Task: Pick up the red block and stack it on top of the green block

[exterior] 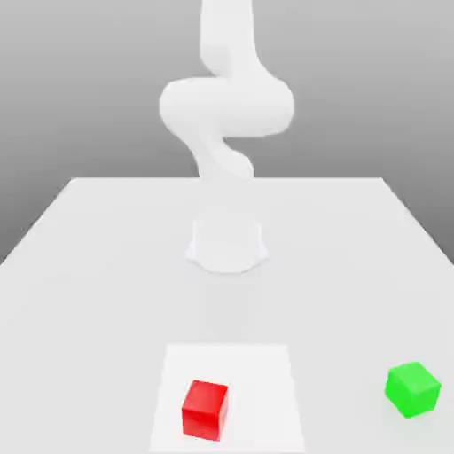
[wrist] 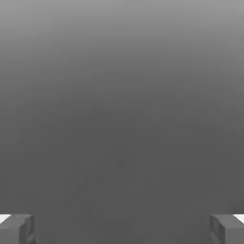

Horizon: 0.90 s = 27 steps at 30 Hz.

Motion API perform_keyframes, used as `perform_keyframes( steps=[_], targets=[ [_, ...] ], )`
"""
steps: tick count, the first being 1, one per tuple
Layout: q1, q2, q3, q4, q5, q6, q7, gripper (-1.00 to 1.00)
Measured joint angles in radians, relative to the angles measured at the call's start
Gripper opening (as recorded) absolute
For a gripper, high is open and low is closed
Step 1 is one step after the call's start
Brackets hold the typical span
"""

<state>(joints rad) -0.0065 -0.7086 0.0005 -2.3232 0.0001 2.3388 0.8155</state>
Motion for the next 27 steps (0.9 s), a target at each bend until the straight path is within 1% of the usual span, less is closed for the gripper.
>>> perform_keyframes(
  steps=[23, 27],
  targets=[
    [-0.05, 0.84, -0.004, -0.213, 0.001, 0.357, 0.142, 0.0],
    [-0.053, 0.985, -0.003, -0.204, 0.002, 0.466, 0.147, 0.0]
  ],
)
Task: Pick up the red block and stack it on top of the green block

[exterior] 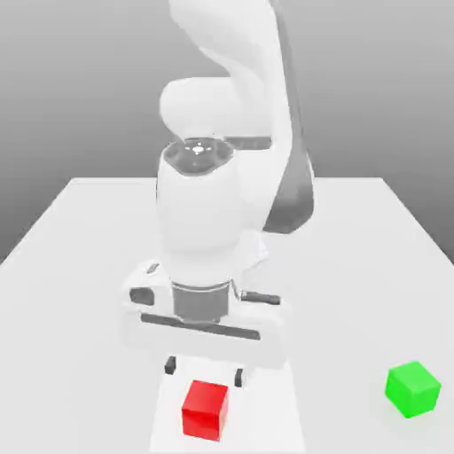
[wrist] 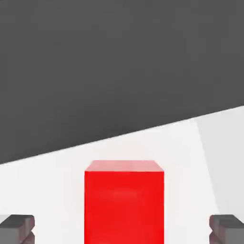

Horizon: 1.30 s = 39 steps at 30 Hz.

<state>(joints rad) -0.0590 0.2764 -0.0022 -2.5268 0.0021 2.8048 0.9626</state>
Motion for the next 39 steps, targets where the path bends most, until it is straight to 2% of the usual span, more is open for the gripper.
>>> perform_keyframes(
  steps=[1, 2, 9, 14, 23, 25, 28, 29, 35, 39],
  targets=[
    [0.0, 0.036, 0.0, 0.005, 0.0, 0.03, 0.0, 0.0],
    [0.0, 0.066, 0.0, 0.009, 0.0, 0.055, 0.0, -1.0],
    [-0.001, 0.07, 0.001, 0.01, -0.002, 0.059, 0.002, -1.0],
    [-0.001, -0.085, 0.004, -0.013, -0.002, -0.073, 0.0, -1.0],
    [0.201, -0.136, 0.258, 0.043, -0.065, -0.186, -0.237, -1.0],
    [0.253, -0.102, 0.309, 0.066, -0.104, -0.181, -0.275, -1.0],
    [0.315, 0.006, 0.295, 0.089, -0.193, -0.103, -0.25, -1.0],
    [0.325, 0.03, 0.286, 0.092, -0.211, -0.083, -0.24, 1.0],
    [0.329, 0.042, 0.282, 0.093, -0.221, -0.074, -0.234, 1.0],
    [0.309, -0.06, 0.319, 0.087, -0.145, -0.163, -0.29, 1.0]
  ],
)
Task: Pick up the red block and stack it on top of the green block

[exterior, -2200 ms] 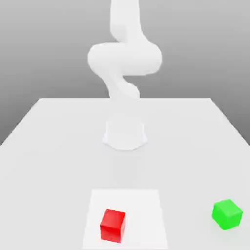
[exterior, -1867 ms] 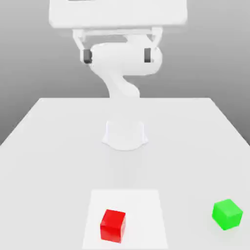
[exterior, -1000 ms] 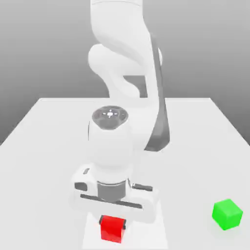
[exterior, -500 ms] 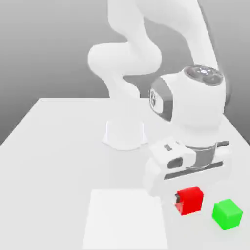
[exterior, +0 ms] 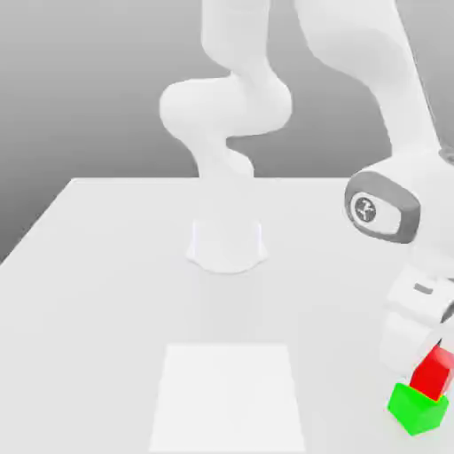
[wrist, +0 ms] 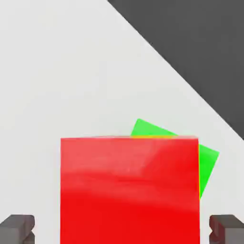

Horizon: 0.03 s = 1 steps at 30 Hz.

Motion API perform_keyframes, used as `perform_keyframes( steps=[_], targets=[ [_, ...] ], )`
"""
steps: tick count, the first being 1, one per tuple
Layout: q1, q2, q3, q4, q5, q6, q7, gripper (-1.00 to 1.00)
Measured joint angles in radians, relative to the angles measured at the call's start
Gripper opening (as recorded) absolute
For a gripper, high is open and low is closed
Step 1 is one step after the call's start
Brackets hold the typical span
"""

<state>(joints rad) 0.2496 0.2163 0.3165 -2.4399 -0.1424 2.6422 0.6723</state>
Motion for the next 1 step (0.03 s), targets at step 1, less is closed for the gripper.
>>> perform_keyframes(
  steps=[1],
  targets=[
    [-0.004, -0.036, 0.009, -0.002, 0.027, -0.031, -0.019, 1.0]
  ],
)
